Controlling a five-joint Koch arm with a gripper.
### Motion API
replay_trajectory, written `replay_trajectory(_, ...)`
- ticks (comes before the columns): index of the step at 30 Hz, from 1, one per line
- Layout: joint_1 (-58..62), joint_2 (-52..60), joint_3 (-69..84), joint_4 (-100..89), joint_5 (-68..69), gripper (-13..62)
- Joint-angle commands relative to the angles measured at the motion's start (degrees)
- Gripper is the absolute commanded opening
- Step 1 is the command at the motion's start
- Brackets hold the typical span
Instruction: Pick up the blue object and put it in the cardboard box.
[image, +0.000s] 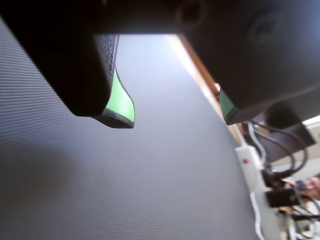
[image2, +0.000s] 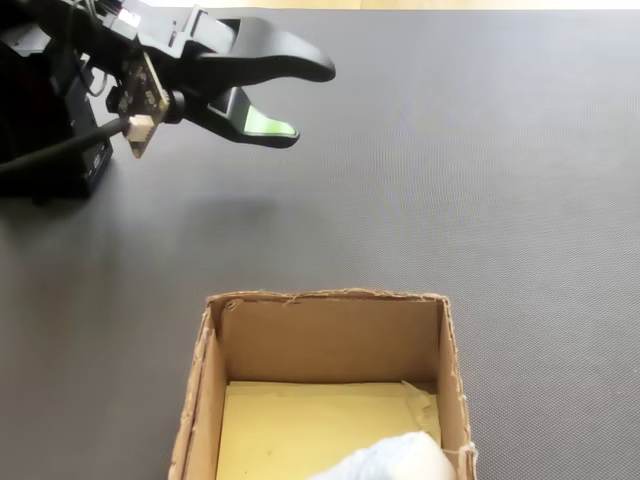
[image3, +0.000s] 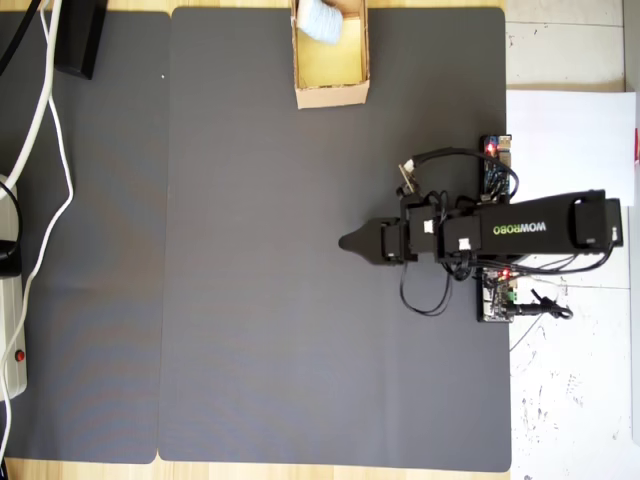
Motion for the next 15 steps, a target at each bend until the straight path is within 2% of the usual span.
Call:
replay_trajectory(1, -0.62, 3.16, -0.09, -0.7, 2.11, 34.0)
replay_trajectory(15, -1.49, 5.62, 7.03, 6.5, 1.93, 34.4)
